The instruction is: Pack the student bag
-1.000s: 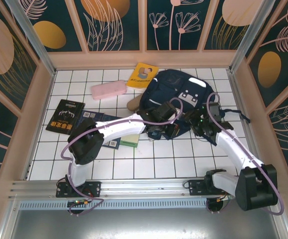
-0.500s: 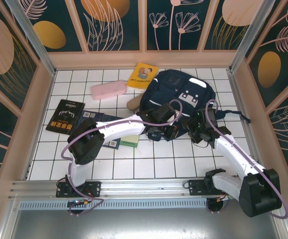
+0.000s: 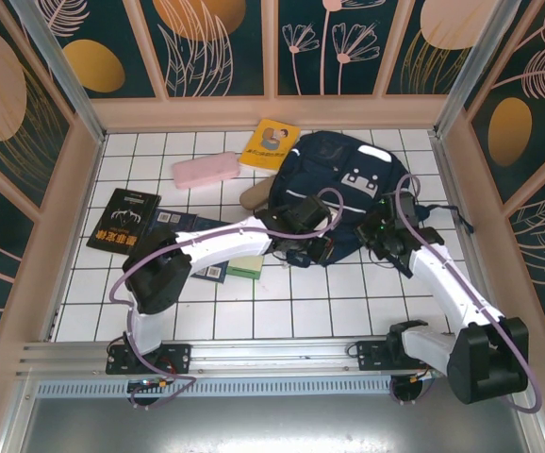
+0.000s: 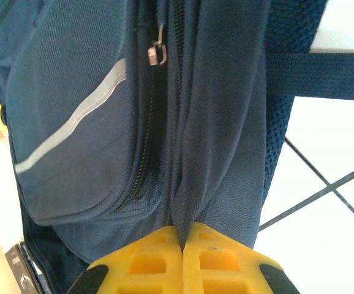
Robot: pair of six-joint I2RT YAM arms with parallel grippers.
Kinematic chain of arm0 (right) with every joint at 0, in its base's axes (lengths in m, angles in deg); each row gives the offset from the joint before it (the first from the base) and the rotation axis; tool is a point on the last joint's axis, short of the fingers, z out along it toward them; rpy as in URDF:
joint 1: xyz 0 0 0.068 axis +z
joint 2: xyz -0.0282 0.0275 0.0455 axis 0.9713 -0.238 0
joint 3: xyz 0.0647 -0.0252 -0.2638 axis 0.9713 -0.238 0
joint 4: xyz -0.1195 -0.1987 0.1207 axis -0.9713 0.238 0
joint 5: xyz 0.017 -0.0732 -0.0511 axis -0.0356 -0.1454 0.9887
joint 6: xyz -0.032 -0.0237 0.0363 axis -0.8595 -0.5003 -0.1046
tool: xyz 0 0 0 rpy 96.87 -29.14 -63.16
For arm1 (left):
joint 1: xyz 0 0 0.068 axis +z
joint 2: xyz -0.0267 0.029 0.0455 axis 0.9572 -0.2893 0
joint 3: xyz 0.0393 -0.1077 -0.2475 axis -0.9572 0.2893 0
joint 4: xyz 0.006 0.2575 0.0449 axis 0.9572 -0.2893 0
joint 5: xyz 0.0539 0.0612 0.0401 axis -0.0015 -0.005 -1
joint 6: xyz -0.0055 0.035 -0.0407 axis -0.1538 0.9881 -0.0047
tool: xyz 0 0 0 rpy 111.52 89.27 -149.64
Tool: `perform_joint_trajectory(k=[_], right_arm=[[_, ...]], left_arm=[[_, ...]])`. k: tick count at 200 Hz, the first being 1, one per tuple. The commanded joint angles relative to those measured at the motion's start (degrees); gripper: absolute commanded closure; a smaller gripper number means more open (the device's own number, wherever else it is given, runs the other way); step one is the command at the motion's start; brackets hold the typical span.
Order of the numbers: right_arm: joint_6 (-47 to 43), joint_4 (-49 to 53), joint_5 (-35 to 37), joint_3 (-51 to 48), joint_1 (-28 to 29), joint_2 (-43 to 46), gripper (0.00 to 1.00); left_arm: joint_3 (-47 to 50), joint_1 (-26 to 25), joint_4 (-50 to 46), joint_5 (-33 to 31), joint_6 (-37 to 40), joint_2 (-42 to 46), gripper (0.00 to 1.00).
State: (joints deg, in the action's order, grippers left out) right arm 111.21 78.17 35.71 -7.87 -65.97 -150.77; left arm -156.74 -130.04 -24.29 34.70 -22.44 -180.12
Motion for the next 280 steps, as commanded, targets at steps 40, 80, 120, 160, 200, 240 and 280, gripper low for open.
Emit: perform_joint_trajectory(k=[40, 80, 120, 160, 200, 240, 280], right_arm=[[-9.96, 5.42, 3.00, 3.86, -12.96, 3.11, 1.00], [-14.07, 7.32, 2.01, 5.58, -20.64, 3.13, 1.00], [-17.58, 6.92, -1.98, 6.39, -25.35, 1.82, 1.00], [-18.26, 4.03, -7.94, 5.82, -21.84, 2.00, 0.85], [-16.00, 7.28, -1.27, 7.99, -10.10, 2.38, 0.52], [-5.94, 7.36, 1.99, 4.31, 0.22, 4.33, 0.51], [5.31, 1.50, 0.03, -2.45, 8.84, 6.43, 0.48]], left_arm=[[3.38, 9.81, -10.20, -7.28, 6.31, 6.50, 1.00], [-0.42, 15.49, -10.94, -8.14, 9.83, 2.22, 1.00], [-7.22, 16.36, -10.15, 0.93, 10.05, -1.44, 1.00], [-5.28, 15.01, -4.56, 11.91, 7.30, 0.53, 1.00], [-2.58, 10.77, -1.87, 15.75, 5.72, 0.97, 1.00], [-0.69, 7.58, 1.71, 17.78, 3.54, 0.28, 1.00], [-0.06, 5.72, 2.81, 20.11, 3.41, -0.68, 1.00]])
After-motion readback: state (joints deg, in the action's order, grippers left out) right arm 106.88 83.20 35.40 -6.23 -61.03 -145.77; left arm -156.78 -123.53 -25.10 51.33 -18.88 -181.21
